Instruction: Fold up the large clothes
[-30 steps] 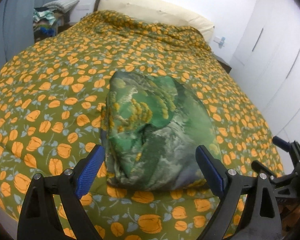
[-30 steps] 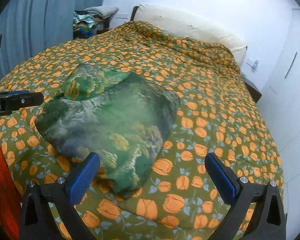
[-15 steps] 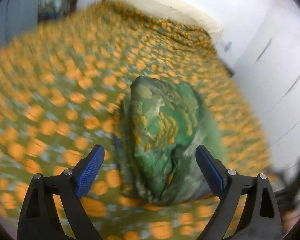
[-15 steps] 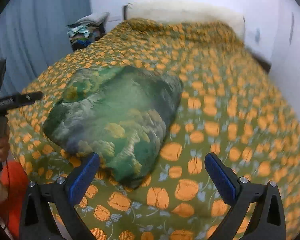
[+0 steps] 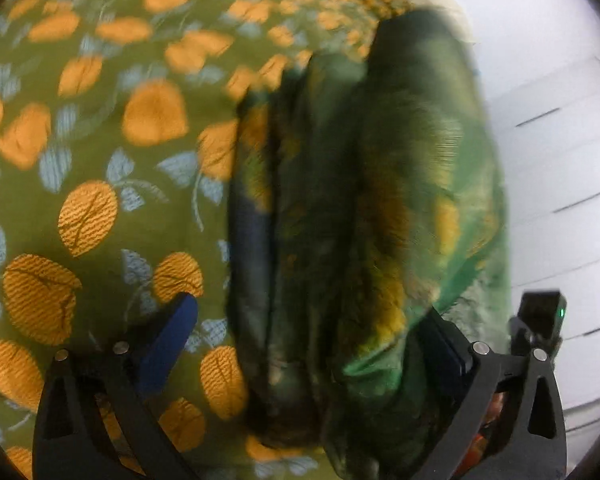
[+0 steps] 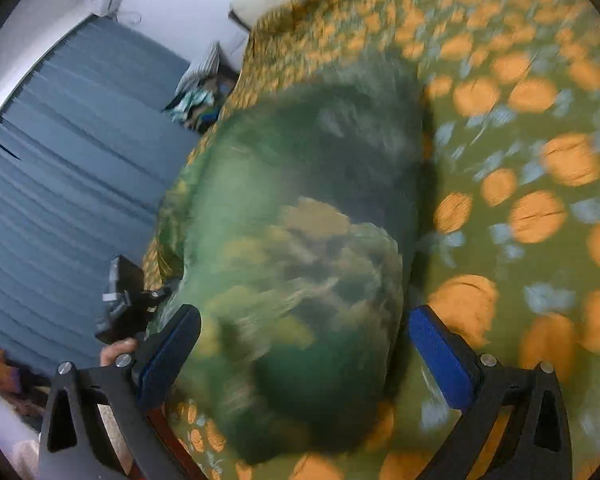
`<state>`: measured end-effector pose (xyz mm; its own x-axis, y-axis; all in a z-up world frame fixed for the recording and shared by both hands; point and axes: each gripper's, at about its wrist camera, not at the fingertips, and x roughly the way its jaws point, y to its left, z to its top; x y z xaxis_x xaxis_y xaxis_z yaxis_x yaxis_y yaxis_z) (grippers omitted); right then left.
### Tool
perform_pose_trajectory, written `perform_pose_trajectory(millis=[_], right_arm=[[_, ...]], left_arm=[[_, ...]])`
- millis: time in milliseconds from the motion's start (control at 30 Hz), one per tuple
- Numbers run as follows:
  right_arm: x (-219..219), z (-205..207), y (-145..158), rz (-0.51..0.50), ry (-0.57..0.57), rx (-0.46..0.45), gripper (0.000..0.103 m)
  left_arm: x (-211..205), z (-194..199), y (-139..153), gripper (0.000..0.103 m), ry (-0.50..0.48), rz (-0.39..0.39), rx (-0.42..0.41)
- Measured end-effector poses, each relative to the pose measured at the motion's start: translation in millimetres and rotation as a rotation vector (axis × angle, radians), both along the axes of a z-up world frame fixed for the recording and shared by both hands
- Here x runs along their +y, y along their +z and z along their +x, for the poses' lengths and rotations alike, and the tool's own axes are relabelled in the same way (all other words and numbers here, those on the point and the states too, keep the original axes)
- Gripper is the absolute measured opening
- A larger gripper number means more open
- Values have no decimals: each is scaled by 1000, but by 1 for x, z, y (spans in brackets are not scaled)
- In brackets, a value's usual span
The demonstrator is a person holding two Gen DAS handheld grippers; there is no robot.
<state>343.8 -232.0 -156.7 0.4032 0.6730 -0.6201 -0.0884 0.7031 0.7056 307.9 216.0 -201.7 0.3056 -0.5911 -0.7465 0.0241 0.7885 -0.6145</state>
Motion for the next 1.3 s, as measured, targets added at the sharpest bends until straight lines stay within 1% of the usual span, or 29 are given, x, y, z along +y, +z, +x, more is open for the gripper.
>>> perform_pose_trajectory(millis=[67,133,167,200,267,300,333,367,433,500,567,633,700,733,767,800,833,867,933,967,1000,1033,1067,1100,1133,1167,1200,1267,1300], right_arm=[[13,18,-27,40,41,50,103],[27,31,-40,-8,63,83,101],[40,35,-35,-85,83,52,99],[53,35,-26,-171,107,13,98],[81,27,-6,-324,157,-75,90],[91,18,5,-382,177,-129,87],[99,7,17,-431,192,-190,85],[104,-4,27,-457,199,-242,84],[111,-34,52,-487,197,-358,84],[112,-54,72,-491,185,-437,84],[109,-67,93,-481,163,-495,84],[99,-62,113,-456,136,-520,84],[83,-47,129,-416,109,-529,84],[72,-31,138,-388,95,-525,84],[65,-17,141,-363,90,-512,87],[55,-3,143,-332,85,-492,90],[44,16,141,-296,76,-457,102],[25,33,133,-261,65,-389,103],[-3,65,104,-251,35,-218,103],[-11,72,93,-293,17,-169,103],[-17,72,82,-375,-17,-135,103],[-19,66,74,-459,-45,-126,103],[-23,58,71,-499,-49,-130,103],[-26,43,72,-504,-61,-152,103],[-29,27,77,-501,-81,-183,103],[-29,17,82,-506,-96,-203,103],[-31,7,86,-522,-109,-220,103],[-28,-13,100,-568,-133,-265,103],[-24,-23,106,-596,-143,-279,103]], left_arm=[[-6,1,-7,103,5,15,-12],[-13,4,-10,103,3,14,1],[-18,5,-9,103,-1,27,4],[-24,3,-3,95,-7,43,-2],[-32,-7,11,74,-13,32,-40],[-35,-18,25,68,-12,53,-85],[-37,-27,33,66,-18,60,-112],[-39,-40,44,60,-26,55,-147],[-44,-57,63,59,-35,34,-184],[-52,-67,88,59,-48,60,-246],[-63,-68,118,59,-48,63,-314],[-60,-58,147,59,-47,54,-368],[-73,-41,173,59,-58,60,-426],[-80,-35,179,60,-58,70,-445],[-88,-24,179,69,-54,77,-455],[-93,-7,175,86,-48,85,-449],[-98,5,165,98,-44,110,-435],[-102,21,146,103,-33,166,-400],[-101,38,99,101,-12,258,-270],[-99,43,69,93,9,332,-172],[-95,45,53,72,12,367,-119],[-91,41,43,64,3,366,-91],[-87,35,40,62,-1,342,-88],[-83,24,42,67,7,310,-113],[-80,10,50,72,22,306,-152],[-80,1,59,82,33,318,-187],[-82,-15,73,90,40,344,-247],[-91,-36,94,95,39,401,-324],[-99,-48,112,97,40,463,-379]])
